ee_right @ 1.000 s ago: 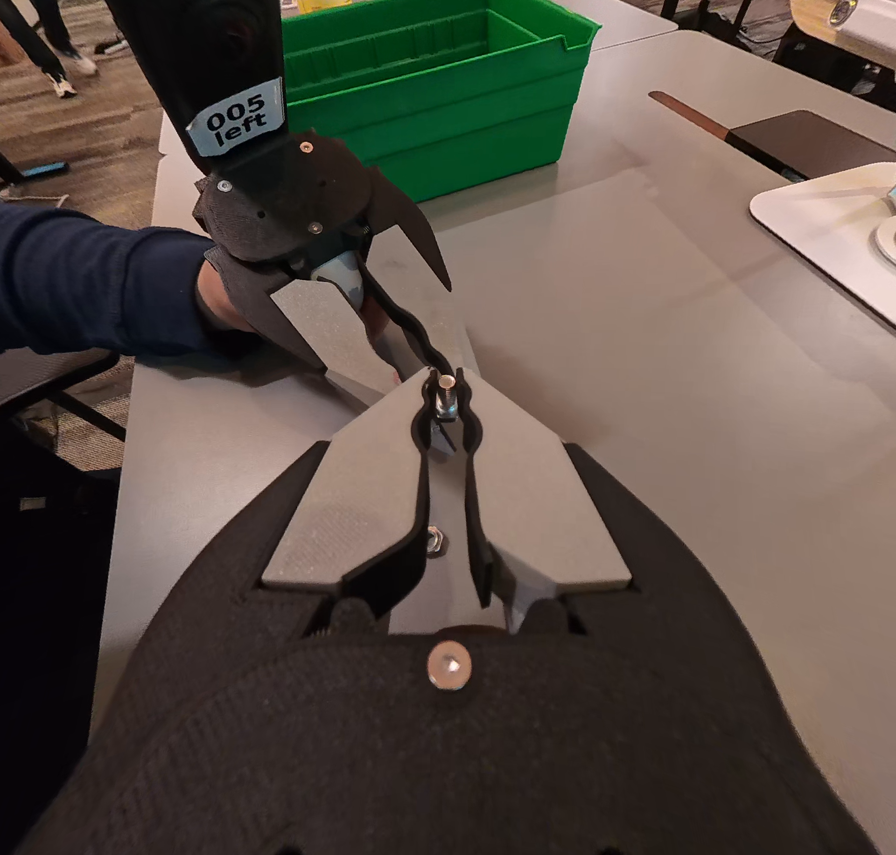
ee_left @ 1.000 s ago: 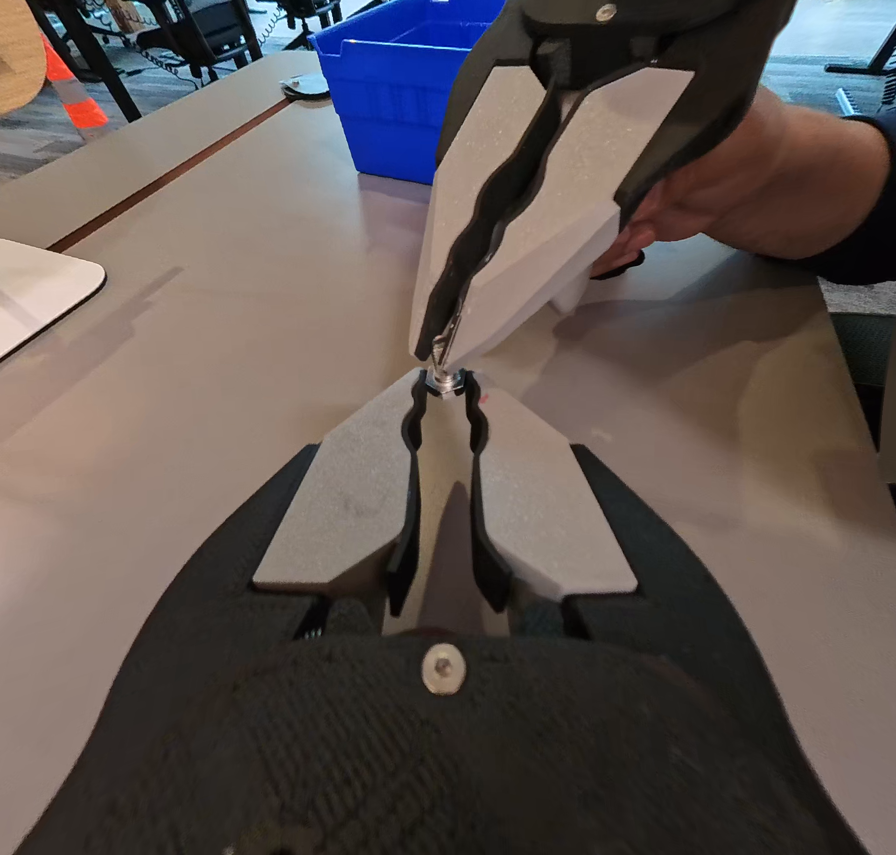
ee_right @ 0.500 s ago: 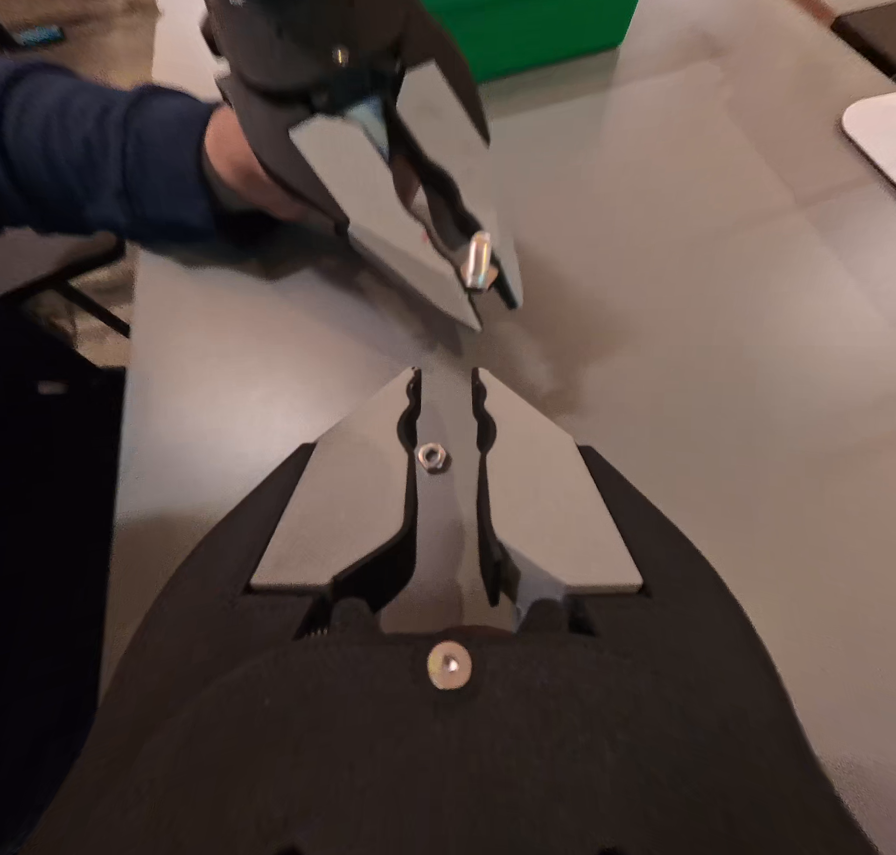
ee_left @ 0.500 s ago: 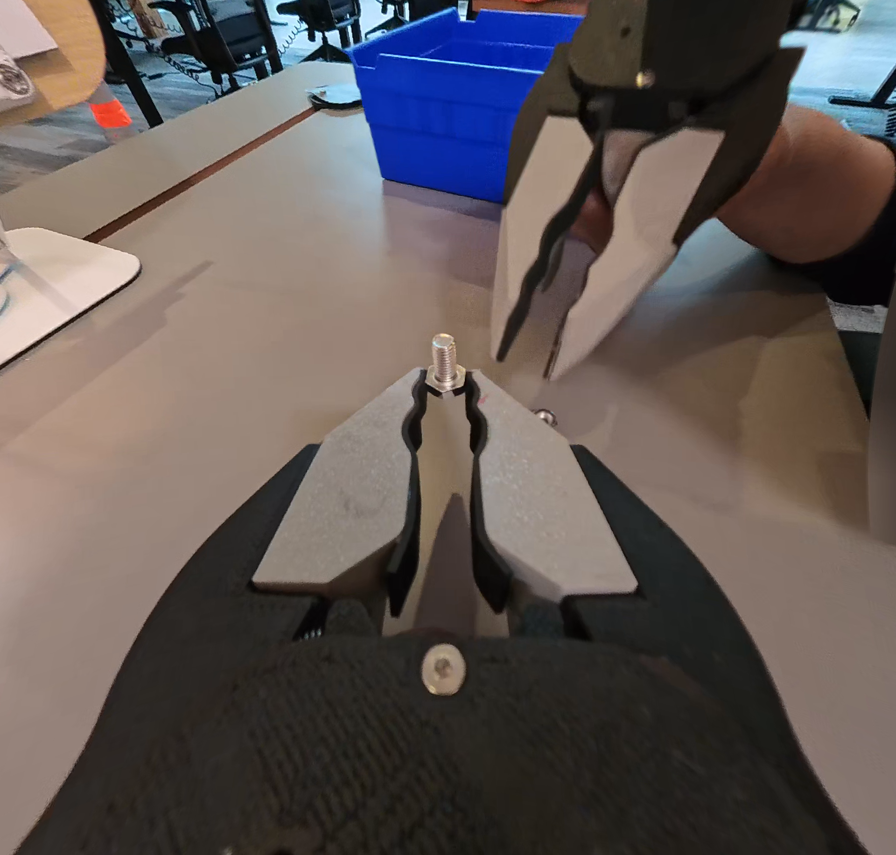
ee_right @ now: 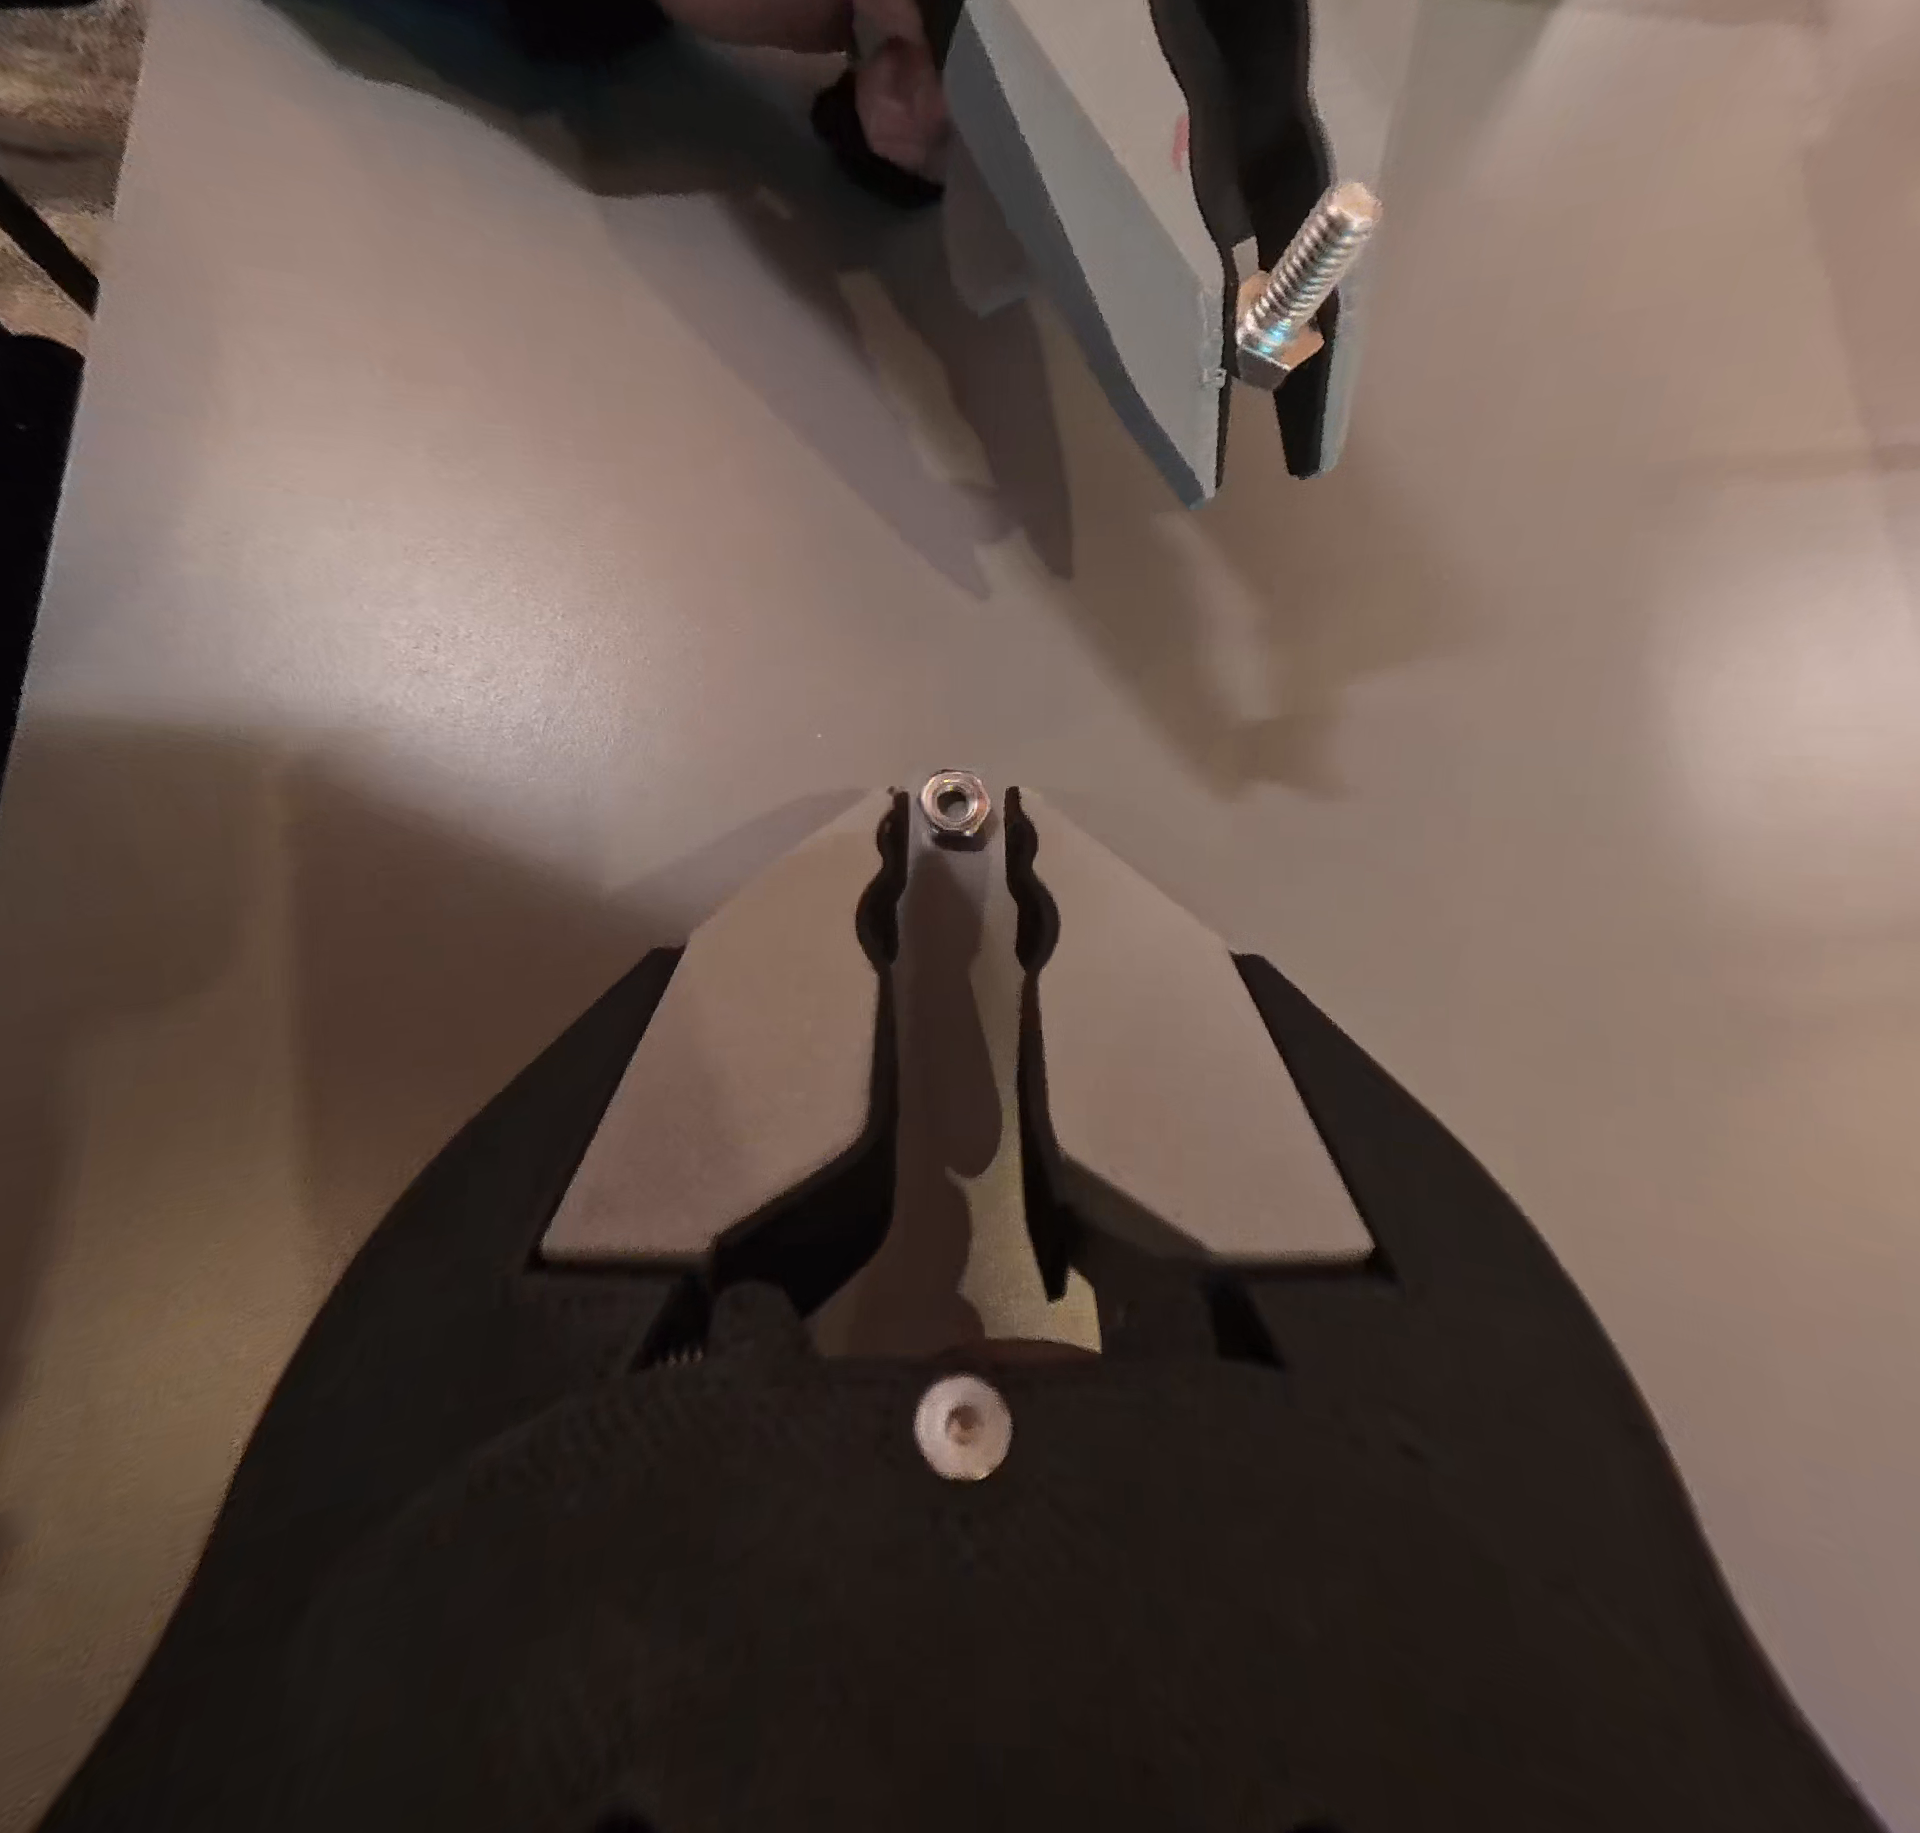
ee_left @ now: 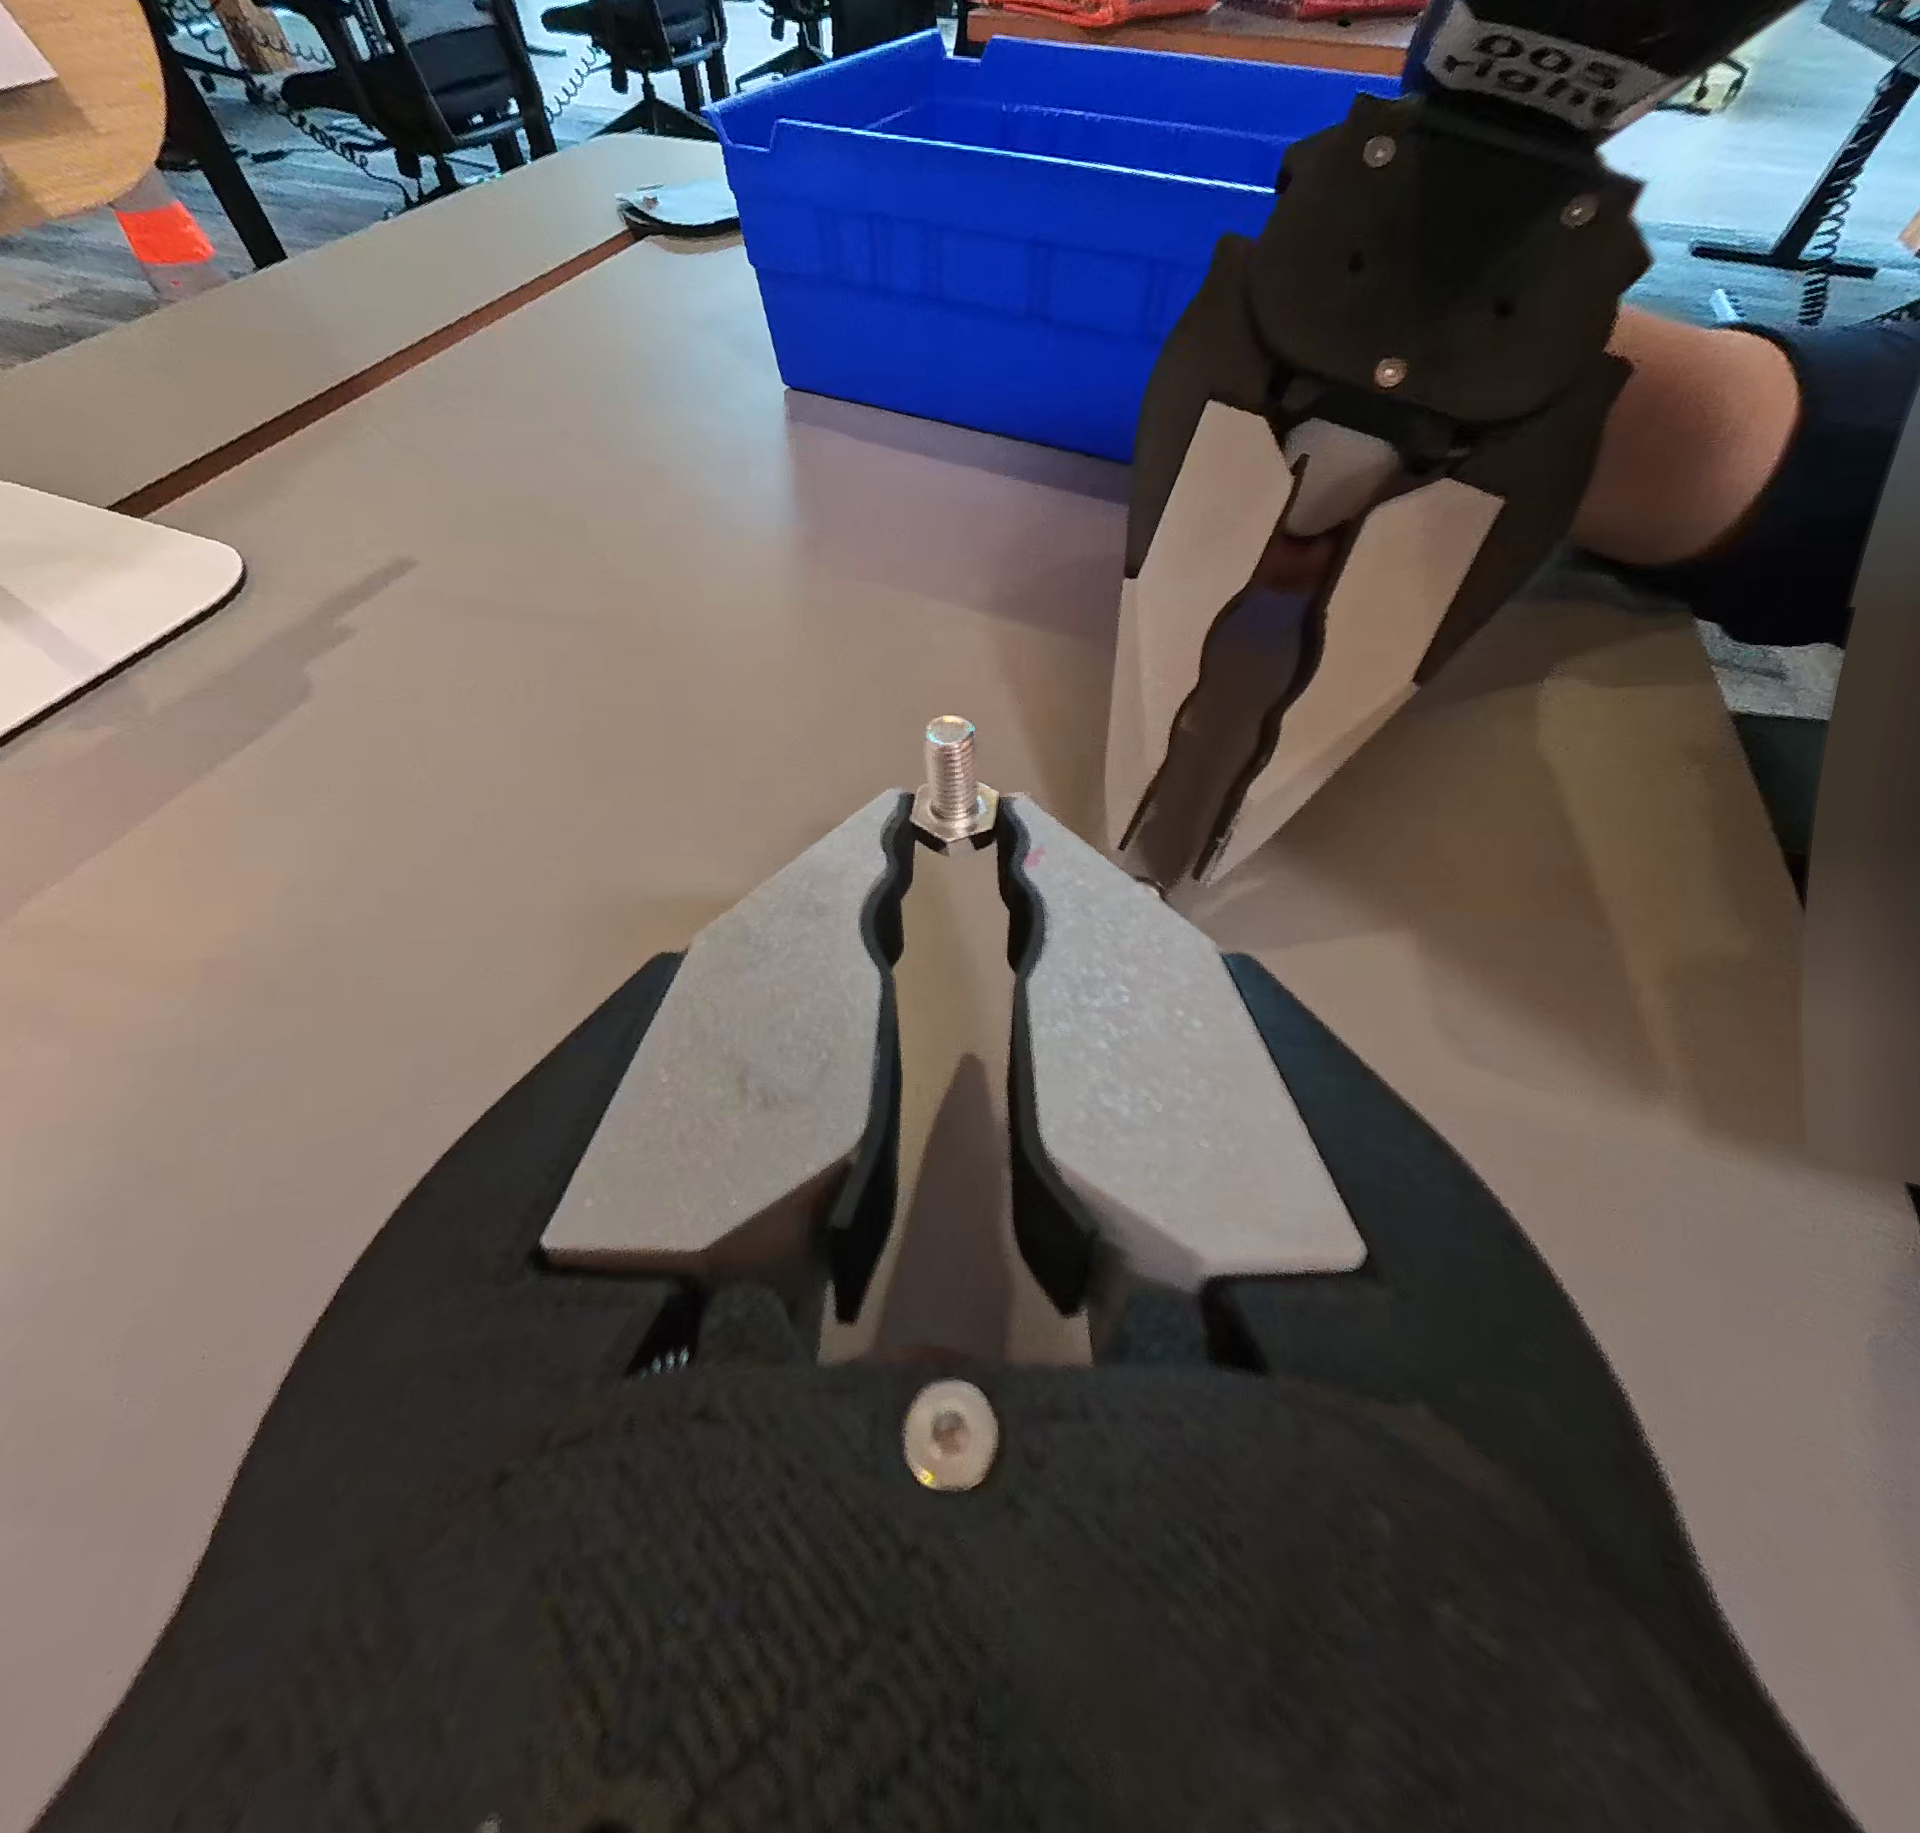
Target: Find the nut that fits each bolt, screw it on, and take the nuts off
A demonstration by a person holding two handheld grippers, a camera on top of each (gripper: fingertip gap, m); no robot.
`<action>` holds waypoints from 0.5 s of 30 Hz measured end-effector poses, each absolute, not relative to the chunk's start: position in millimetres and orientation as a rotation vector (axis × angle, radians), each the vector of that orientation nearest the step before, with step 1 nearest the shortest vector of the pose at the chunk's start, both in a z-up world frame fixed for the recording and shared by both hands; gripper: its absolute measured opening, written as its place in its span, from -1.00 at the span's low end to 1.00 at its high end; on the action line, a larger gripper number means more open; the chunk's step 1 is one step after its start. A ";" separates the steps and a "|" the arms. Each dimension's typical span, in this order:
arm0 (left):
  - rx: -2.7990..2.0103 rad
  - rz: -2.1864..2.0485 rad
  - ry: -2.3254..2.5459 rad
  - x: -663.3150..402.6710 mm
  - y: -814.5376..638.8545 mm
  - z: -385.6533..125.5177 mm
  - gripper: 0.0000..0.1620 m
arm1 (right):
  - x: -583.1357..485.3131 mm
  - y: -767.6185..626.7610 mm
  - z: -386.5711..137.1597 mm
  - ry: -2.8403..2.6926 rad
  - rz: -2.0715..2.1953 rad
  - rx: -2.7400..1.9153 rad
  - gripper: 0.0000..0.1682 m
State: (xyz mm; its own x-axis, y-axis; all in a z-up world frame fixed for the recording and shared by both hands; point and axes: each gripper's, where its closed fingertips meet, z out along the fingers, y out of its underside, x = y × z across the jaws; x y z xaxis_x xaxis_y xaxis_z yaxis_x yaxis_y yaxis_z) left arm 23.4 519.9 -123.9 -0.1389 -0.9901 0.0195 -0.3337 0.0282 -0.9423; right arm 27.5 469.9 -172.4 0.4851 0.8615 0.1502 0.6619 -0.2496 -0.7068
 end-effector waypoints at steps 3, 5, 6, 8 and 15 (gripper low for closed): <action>-1.382 -1.141 1.573 23.3 518.8 -123.6 -0.84 | 23.8 472.1 -171.9 -1.290 0.345 -1.970 -0.83; -1.378 -1.142 1.578 23.3 518.0 -123.7 -0.84 | 23.5 476.4 -174.0 -1.293 0.335 -1.984 -0.83; -1.374 -1.143 1.583 23.2 517.1 -123.7 -0.84 | 23.3 476.9 -175.6 -1.304 0.330 -1.987 -0.83; -1.362 -1.144 1.592 23.0 514.9 -123.4 -0.84 | 23.5 476.2 -178.0 -1.331 0.315 -1.984 -0.85; -1.339 -1.156 1.624 24.0 506.5 -123.9 -0.84 | 23.5 472.6 -175.3 -1.369 0.341 -1.956 -0.84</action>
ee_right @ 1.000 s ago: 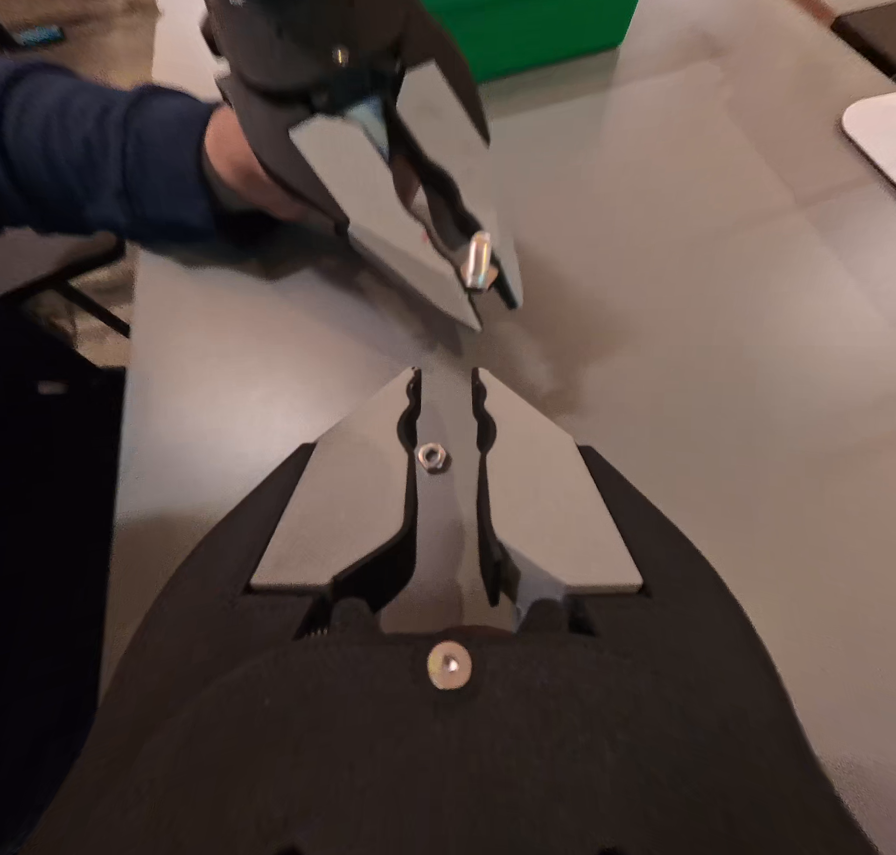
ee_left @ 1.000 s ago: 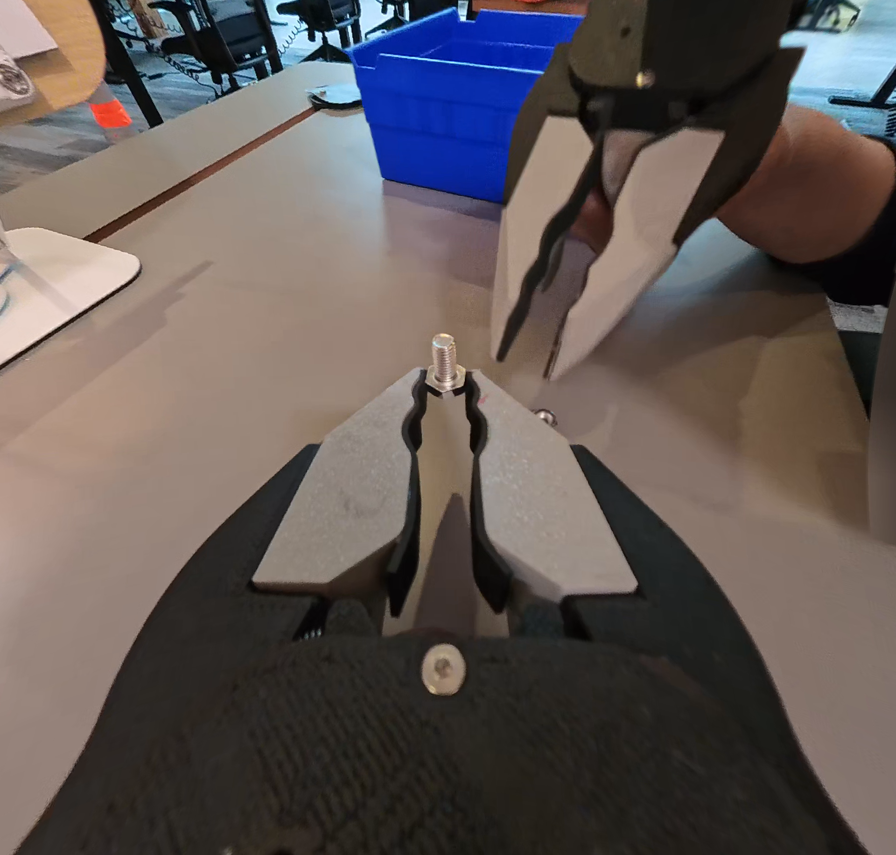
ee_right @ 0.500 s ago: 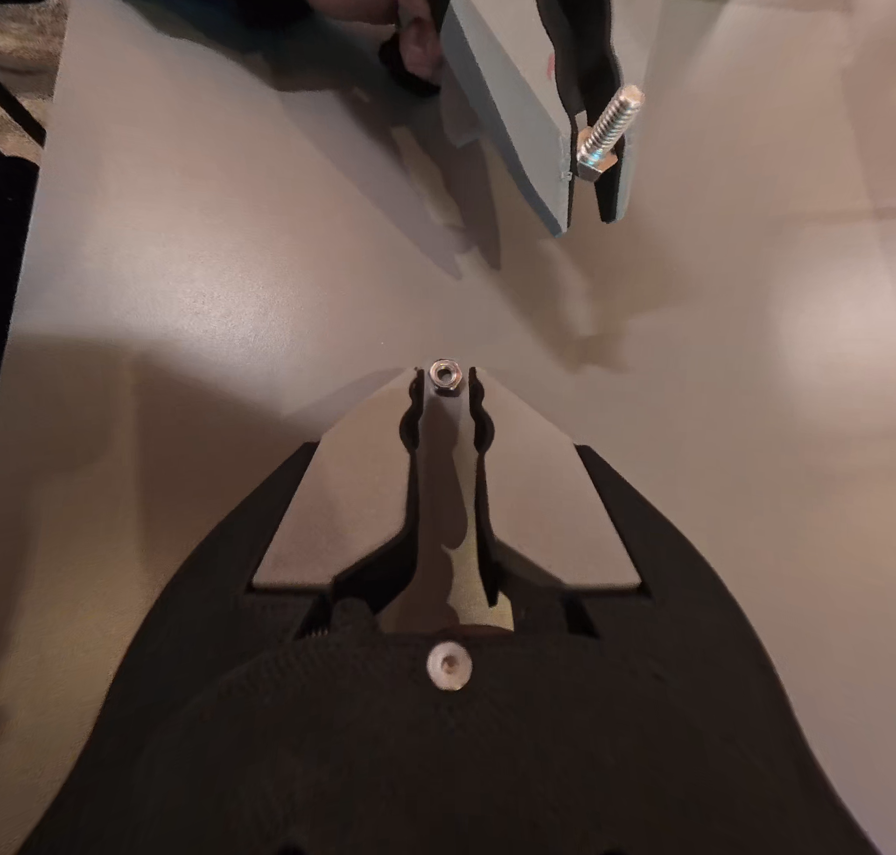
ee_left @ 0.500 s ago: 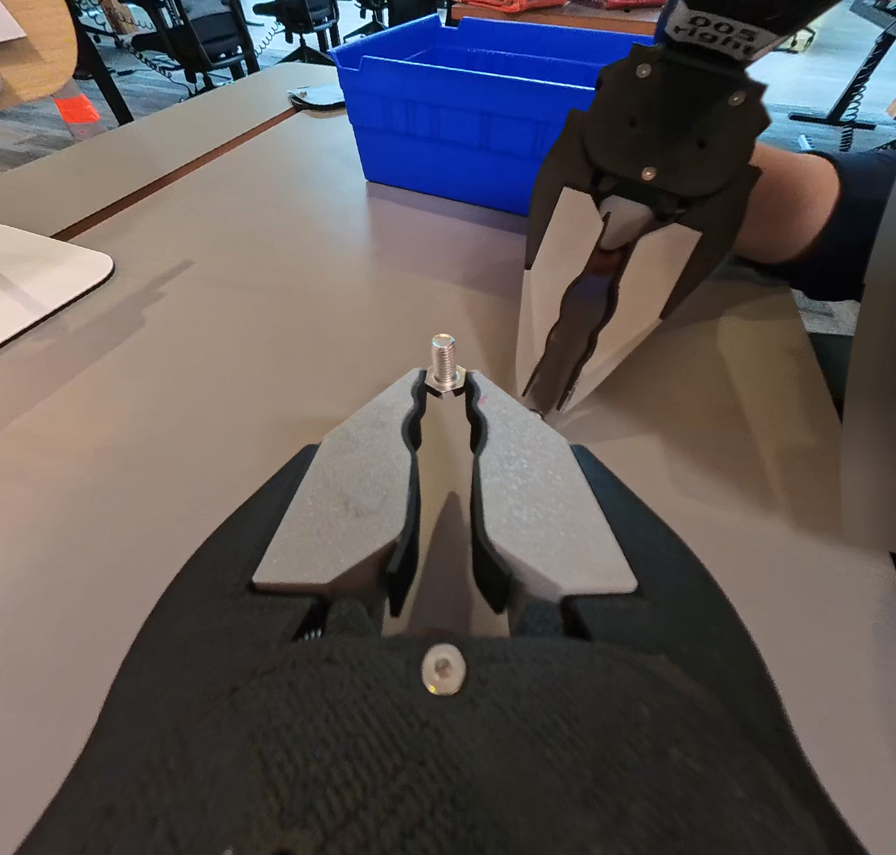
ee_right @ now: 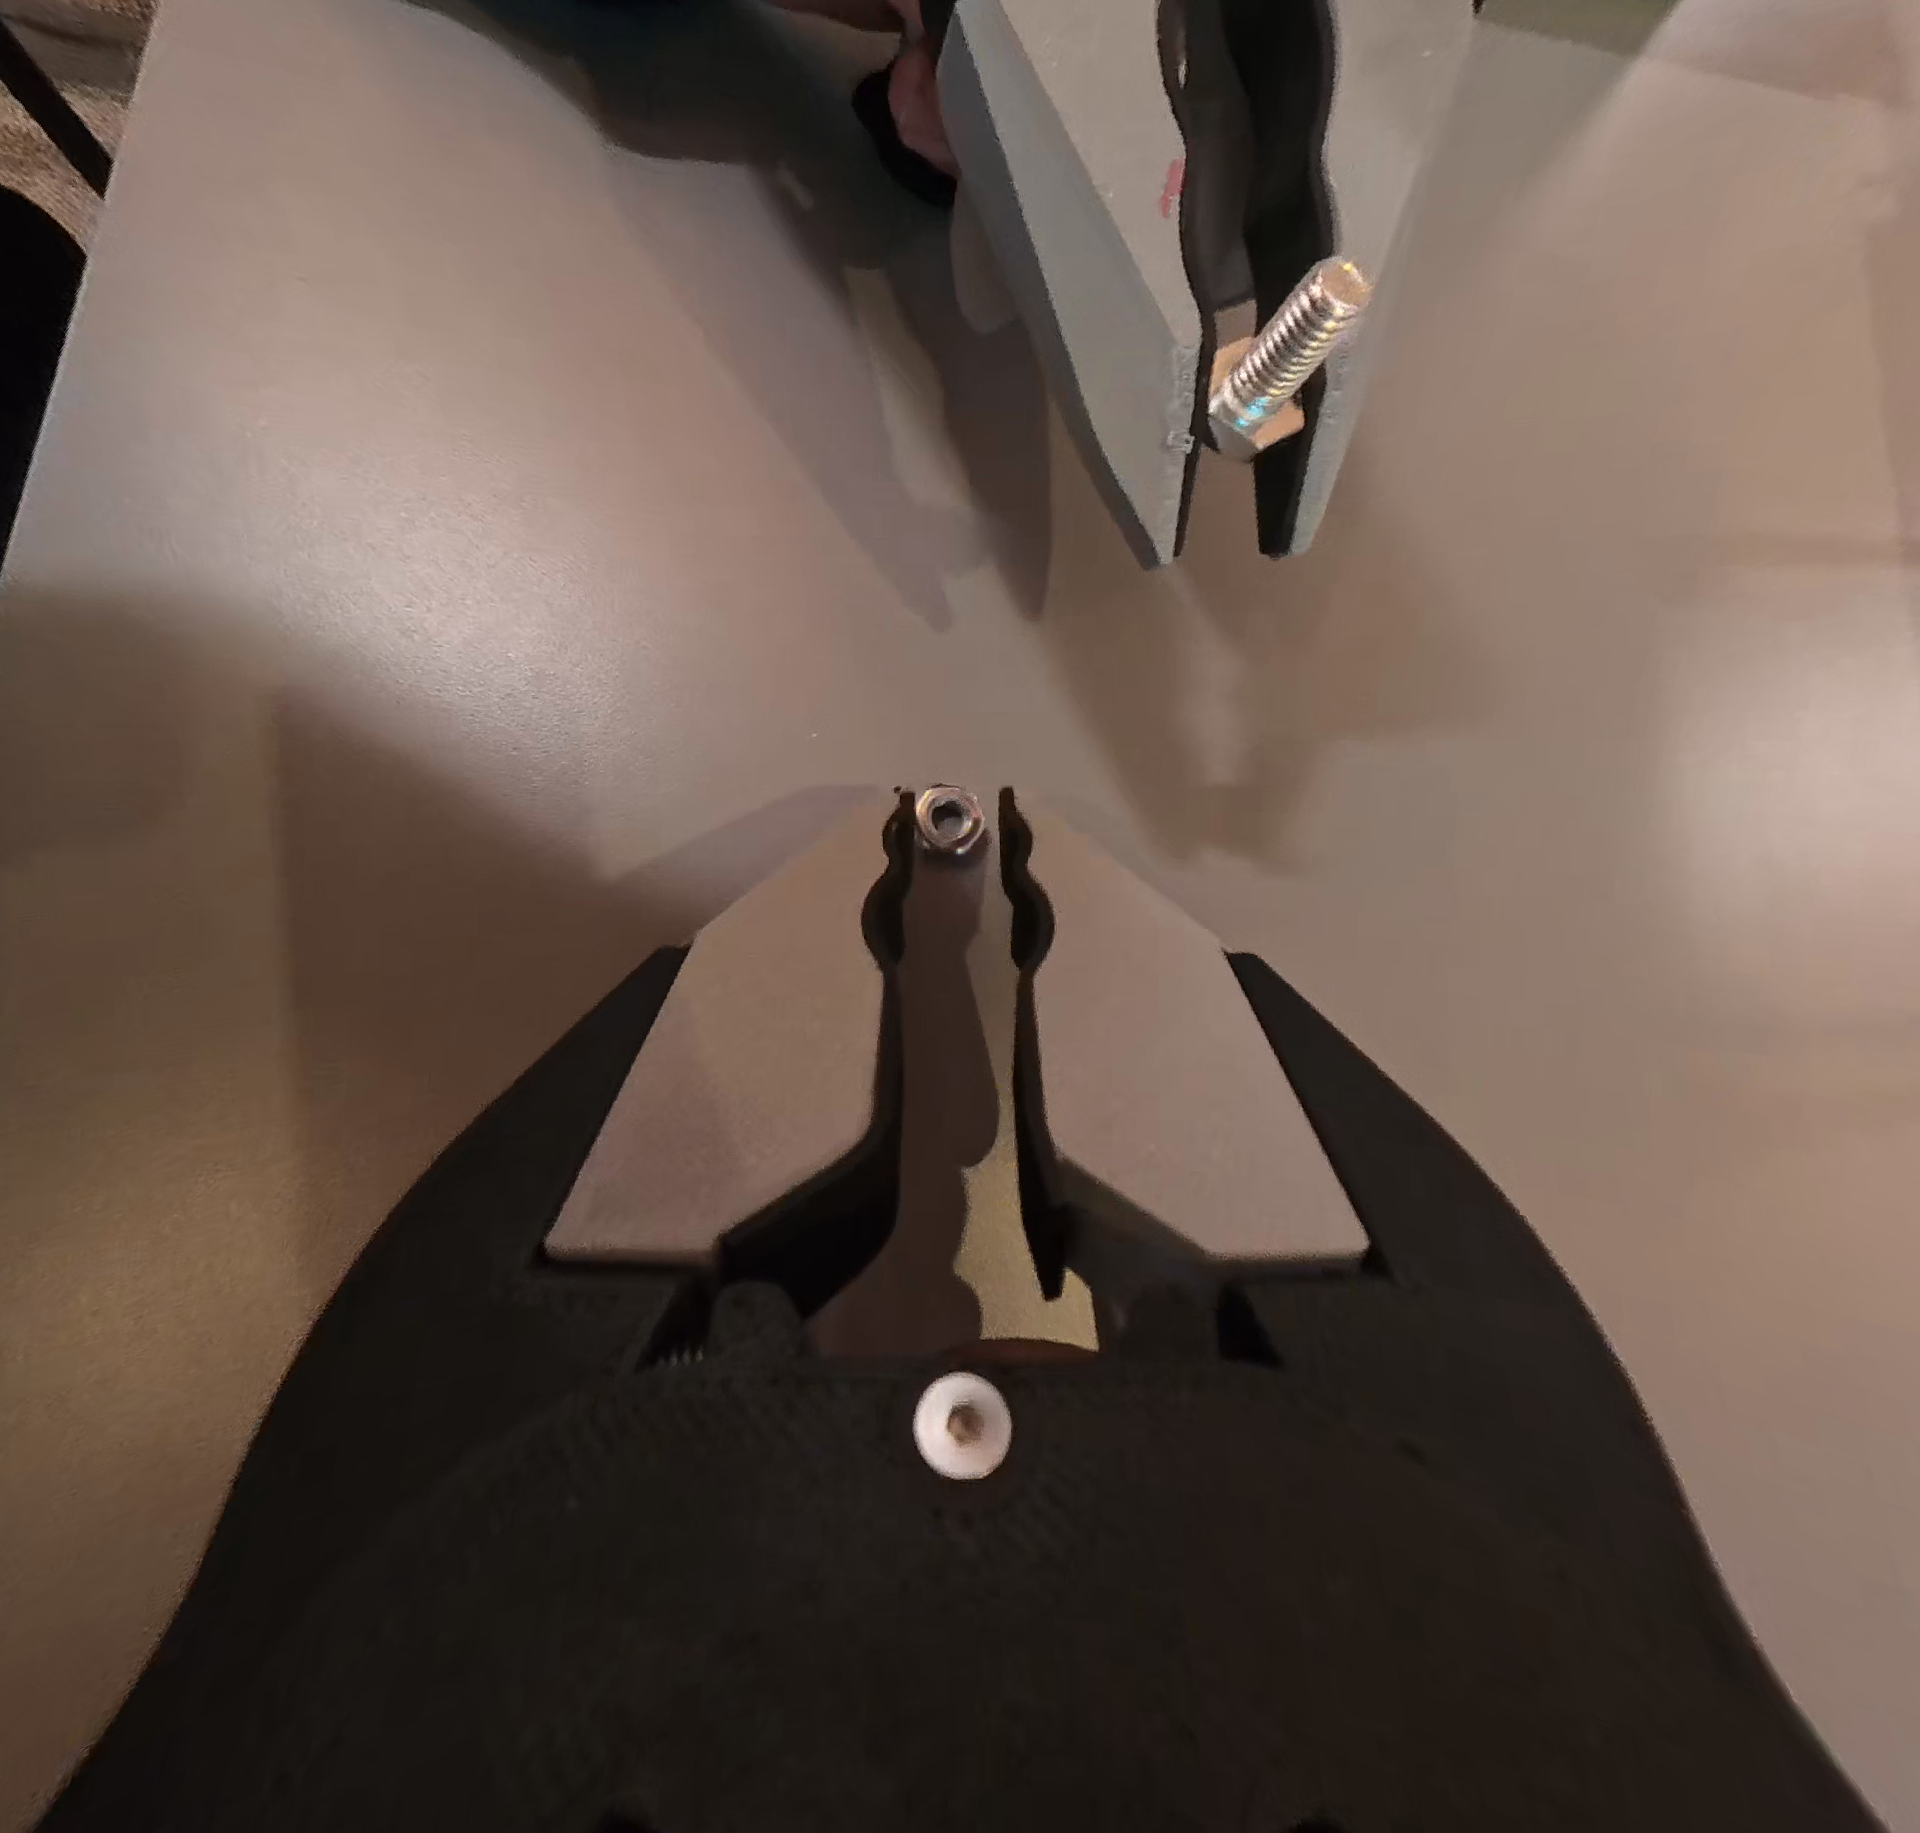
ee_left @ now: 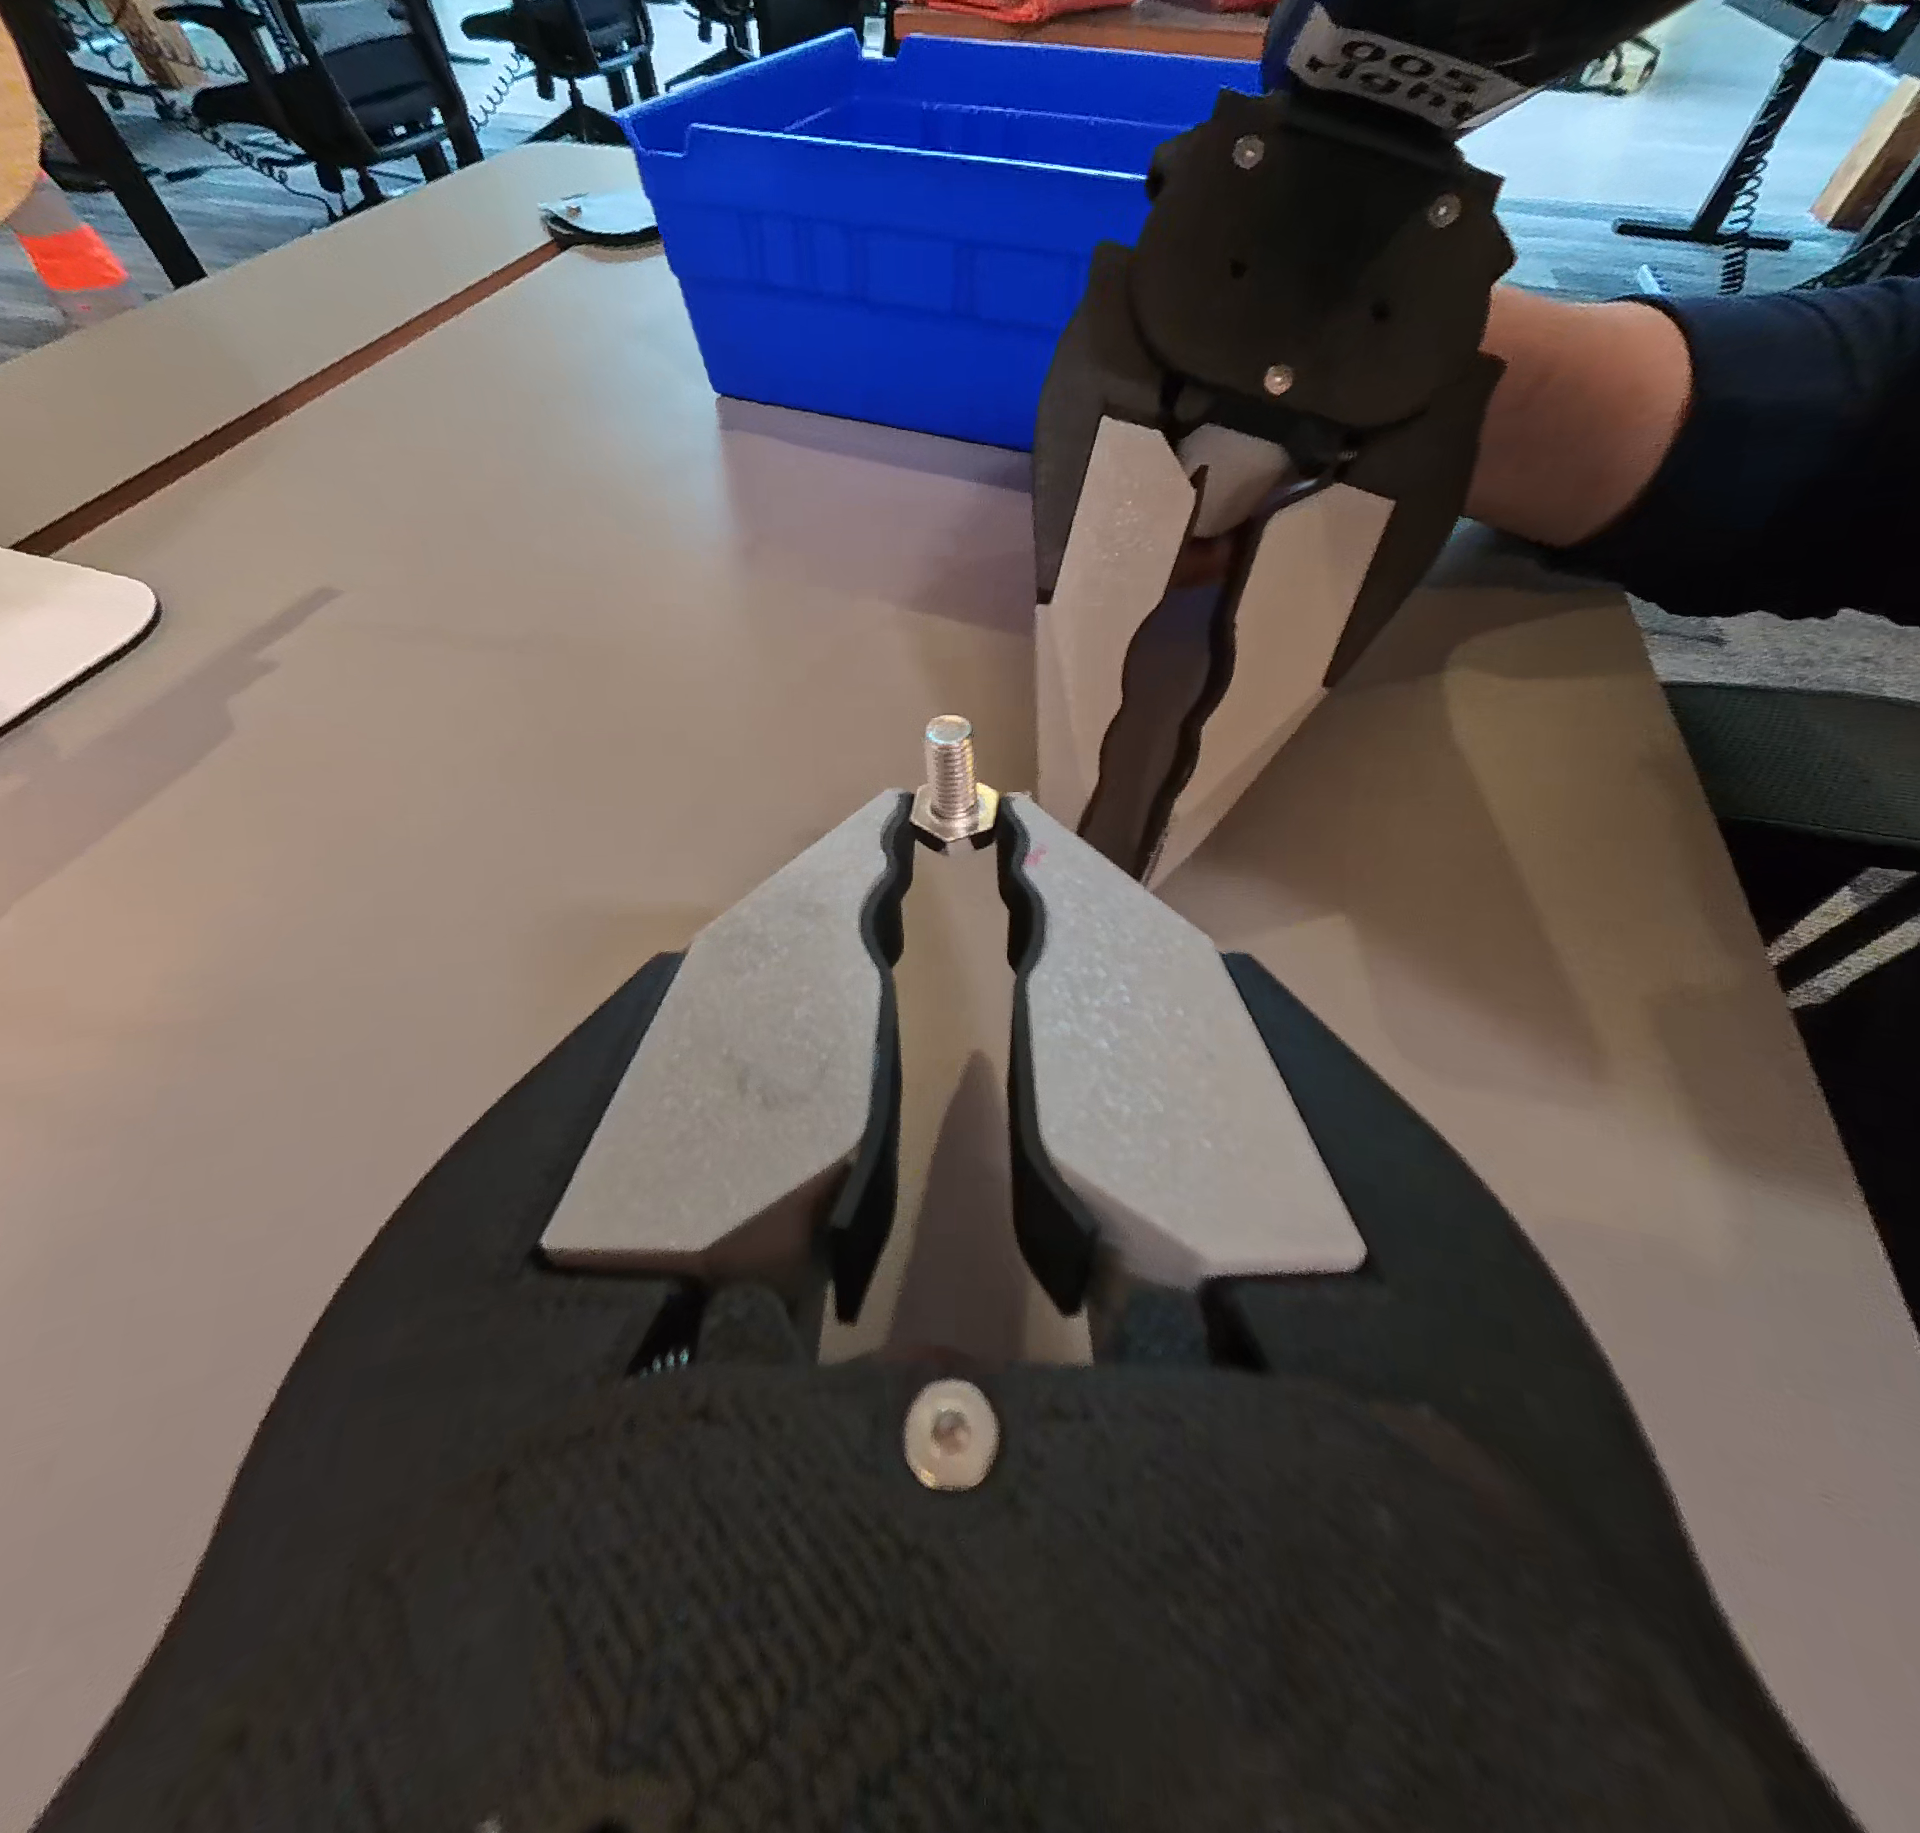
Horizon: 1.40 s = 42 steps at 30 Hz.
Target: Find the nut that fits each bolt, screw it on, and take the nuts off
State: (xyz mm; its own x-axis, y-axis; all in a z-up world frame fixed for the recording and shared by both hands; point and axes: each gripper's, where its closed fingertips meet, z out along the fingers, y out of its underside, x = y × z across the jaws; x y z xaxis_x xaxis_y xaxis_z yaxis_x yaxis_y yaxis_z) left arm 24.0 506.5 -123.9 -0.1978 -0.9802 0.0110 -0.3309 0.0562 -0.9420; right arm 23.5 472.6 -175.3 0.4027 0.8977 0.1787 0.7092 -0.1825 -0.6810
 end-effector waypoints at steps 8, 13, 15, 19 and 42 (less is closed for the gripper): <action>-1.334 -1.124 1.634 24.8 505.7 -125.6 -0.84 | 23.0 471.8 -179.8 -1.407 0.349 -1.945 -0.78; -1.328 -1.067 1.645 27.4 506.2 -129.2 -0.83 | 21.4 470.0 -185.0 -1.426 0.370 -1.959 -0.85; -1.330 -1.040 1.637 28.3 508.5 -129.8 -0.84 | 20.7 469.7 -185.0 -1.418 0.384 -1.957 -0.85; -1.341 -0.954 1.616 29.1 516.9 -132.2 -0.83 | 19.5 471.2 -184.5 -1.389 0.408 -1.965 -0.85; -1.374 -0.943 1.597 28.2 523.1 -133.3 -0.83 | 22.5 480.1 -163.9 -1.230 0.423 -1.956 -0.86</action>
State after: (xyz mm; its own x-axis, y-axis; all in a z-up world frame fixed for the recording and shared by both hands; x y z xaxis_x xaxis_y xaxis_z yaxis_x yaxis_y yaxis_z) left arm 28.2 523.1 -133.3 -0.0800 -0.9911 -0.1060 -0.3864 0.1289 -0.9133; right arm 22.5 480.1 -163.9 0.4780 0.8705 0.1175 0.6139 -0.2354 -0.7535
